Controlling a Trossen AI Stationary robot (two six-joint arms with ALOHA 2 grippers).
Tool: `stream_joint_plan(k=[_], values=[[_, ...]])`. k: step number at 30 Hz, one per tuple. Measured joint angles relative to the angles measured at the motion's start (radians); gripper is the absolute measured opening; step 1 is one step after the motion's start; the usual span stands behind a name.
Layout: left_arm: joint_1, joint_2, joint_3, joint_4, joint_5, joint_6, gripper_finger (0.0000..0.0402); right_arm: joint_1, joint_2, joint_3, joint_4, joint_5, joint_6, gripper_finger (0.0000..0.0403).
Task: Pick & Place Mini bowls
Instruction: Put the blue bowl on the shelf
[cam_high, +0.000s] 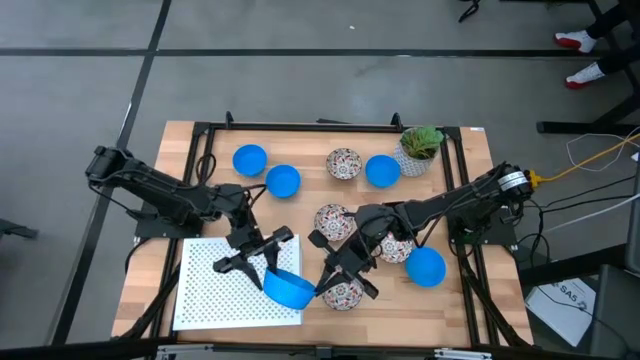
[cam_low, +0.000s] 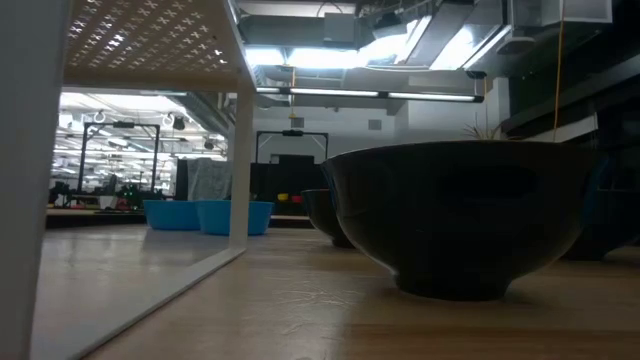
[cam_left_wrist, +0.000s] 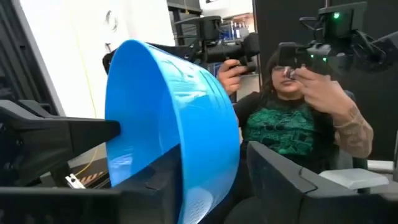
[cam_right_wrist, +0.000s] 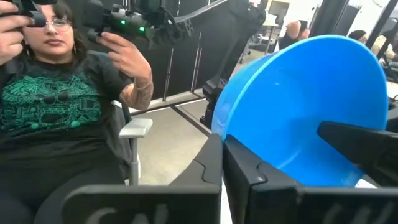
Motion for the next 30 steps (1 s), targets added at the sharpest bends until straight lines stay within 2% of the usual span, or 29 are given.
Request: stream_joint_plan(k=[6,11,15,20,23,26,30], values=[[0.007,0.0,0.0,-0.001,0.057,0.012,0.0067,-0.002,0.0,0.0,0.025,0.015,-0.004,0.0036],[0.006,0.0,0.0,-0.008,0.107,0.034,0.0009,-0.002,0.0,0.0,0.023,0.1,-0.005,0.0066],[0.007,0.0,0.0,-0.014,0.108,0.031,0.0007,0.0,0.0,0.0,0.016,0.158,-0.003,0.0099],[0.007,-0.001,0.0,-0.055,0.1,0.018,0.0003,-0.002,0.0,0.0,-0.01,0.252,0.045,0.0166],[0.006,-0.002,0.0,-0.101,0.075,0.017,0.0004,-0.011,-0.001,0.0,-0.072,0.312,0.098,0.0212],[0.006,-0.002,0.0,-0.142,0.044,0.013,0.0003,-0.022,-0.001,0.0,-0.144,0.327,0.129,0.0252],[0.004,-0.002,-0.001,-0.175,-0.014,-0.019,0.0003,-0.032,-0.008,0.0,-0.254,0.361,0.16,0.0288]])
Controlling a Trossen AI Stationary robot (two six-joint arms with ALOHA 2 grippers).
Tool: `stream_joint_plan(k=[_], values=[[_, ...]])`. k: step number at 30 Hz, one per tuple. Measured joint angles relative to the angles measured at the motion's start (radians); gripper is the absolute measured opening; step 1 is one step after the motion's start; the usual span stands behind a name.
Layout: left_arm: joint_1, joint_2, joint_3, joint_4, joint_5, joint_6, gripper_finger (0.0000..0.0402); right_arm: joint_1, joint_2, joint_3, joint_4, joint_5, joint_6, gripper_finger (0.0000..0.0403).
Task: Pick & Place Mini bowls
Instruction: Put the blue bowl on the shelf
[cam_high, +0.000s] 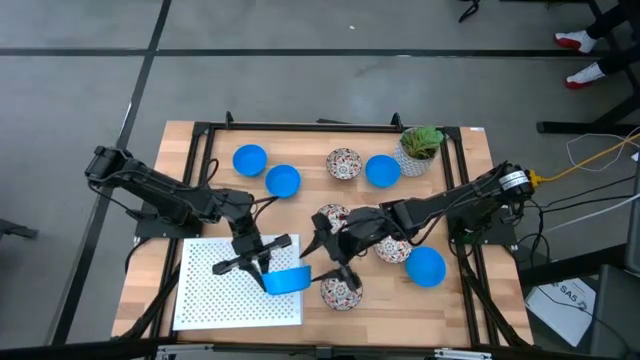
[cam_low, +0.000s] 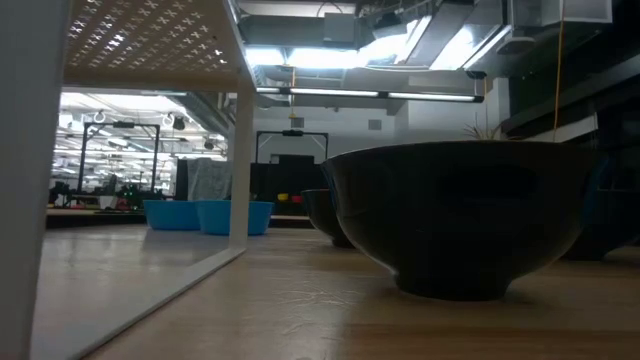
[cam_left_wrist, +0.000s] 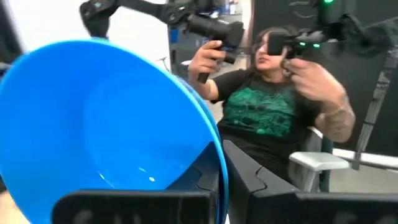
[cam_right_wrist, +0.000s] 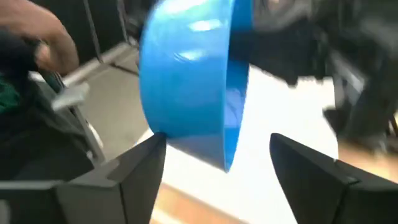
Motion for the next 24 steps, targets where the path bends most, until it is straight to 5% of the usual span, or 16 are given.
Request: stream_joint_plan(k=[12,24], values=[[0.002,-0.054,0.0,-0.229,-0.427,-0.015,0.0004,0.002,-0.046,0.0,-0.389,0.365,0.185,0.0282],[-0.039,-0.098,0.057,-0.519,-0.904,-0.087,0.0003,0.004,-0.046,0.0,-0.549,0.415,0.291,0.0277]])
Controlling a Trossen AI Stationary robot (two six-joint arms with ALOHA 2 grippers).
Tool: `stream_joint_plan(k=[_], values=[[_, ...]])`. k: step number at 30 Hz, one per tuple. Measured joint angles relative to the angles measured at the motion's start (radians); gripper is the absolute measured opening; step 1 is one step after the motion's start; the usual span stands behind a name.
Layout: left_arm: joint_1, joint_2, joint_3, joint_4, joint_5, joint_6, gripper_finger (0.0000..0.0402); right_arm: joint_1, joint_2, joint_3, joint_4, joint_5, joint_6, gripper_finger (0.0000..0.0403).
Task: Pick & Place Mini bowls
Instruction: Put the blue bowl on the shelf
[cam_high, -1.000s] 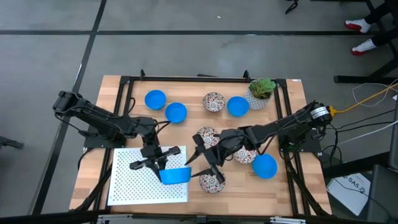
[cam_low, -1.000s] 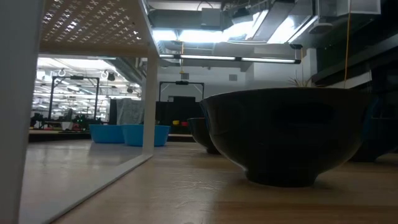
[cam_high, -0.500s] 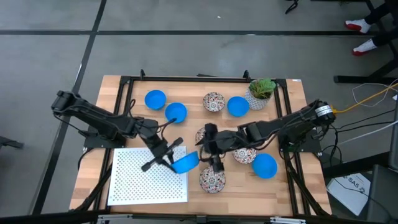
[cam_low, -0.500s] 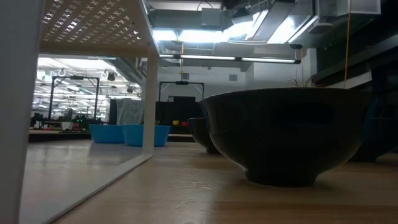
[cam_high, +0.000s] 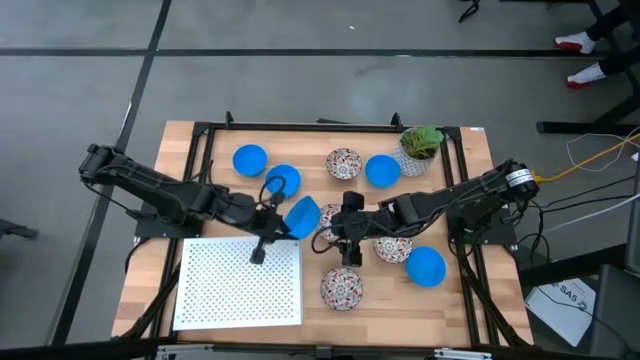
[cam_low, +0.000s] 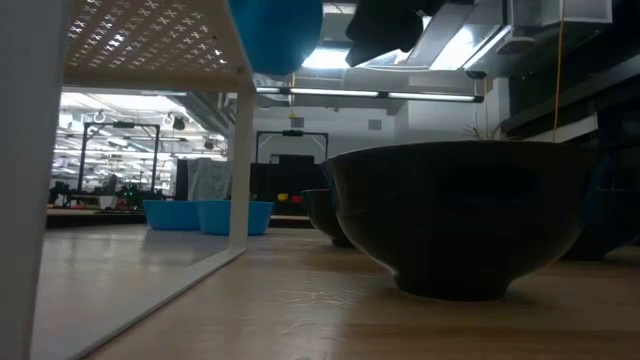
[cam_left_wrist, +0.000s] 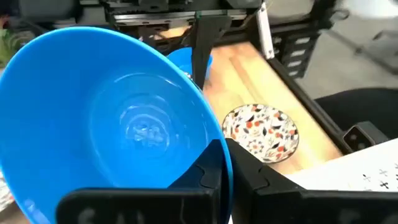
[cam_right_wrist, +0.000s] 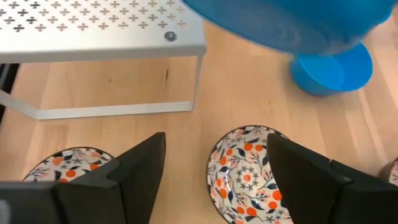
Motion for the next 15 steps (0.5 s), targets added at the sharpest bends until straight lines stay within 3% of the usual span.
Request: stream_joint_plan(k=[12,15], values=[[-0.196,0.0,0.172,-0.377,-0.262,-0.146,0.0003,0.001,0.0,0.0,-0.012,-0.038,0.081,0.0277],[-0.244,0.0,0.196,-0.445,-0.285,-0.212,0.0003,0.003,0.0,0.0,-0.013,-0.049,0.106,0.0277]])
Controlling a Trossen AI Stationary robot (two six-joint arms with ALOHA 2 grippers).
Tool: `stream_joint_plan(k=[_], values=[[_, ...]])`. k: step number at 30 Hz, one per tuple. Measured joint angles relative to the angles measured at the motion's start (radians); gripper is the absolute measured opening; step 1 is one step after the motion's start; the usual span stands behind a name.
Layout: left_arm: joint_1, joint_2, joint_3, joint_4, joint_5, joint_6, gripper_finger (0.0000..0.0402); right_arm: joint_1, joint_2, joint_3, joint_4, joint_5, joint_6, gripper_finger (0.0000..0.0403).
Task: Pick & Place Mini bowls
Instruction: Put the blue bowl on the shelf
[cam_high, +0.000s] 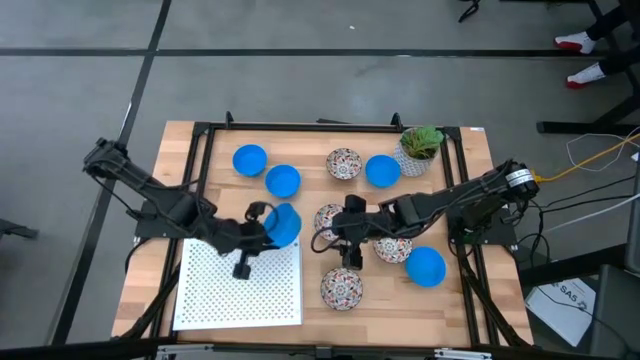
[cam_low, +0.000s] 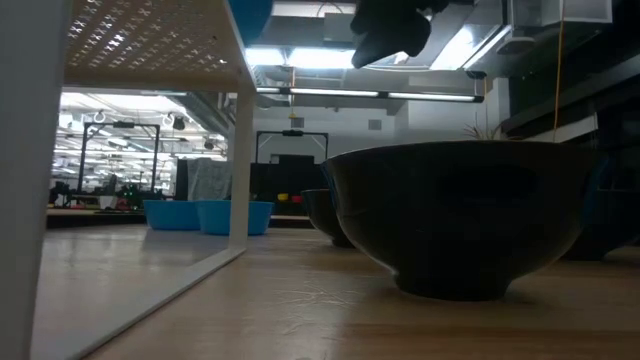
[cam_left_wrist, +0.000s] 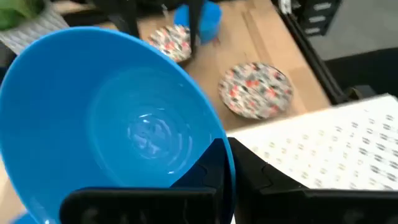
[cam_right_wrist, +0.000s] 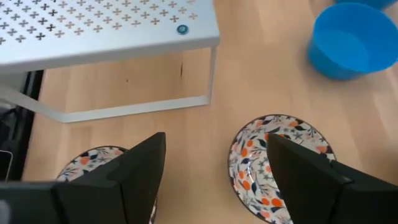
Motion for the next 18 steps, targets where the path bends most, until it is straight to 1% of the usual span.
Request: stream_joint_plan(k=[7,10,14,18], values=[[-0.081,0.0,0.043,-0.189,0.022,-0.226,0.0003,0.036,0.0,0.0,-0.001,0.002,0.017,0.0277],[-0.114,0.0,0.054,-0.267,0.057,-0.327,0.0003,0.054,0.0,0.0,-0.001,0.002,0.018,0.0277],[-0.164,0.0,0.057,-0.28,0.129,-0.399,0.0003,0.072,0.0,0.0,0.002,0.003,0.02,0.0277],[-0.221,-0.001,0.058,-0.287,0.142,-0.507,0.0003,0.083,0.003,0.0,0.003,0.004,0.024,0.0277]])
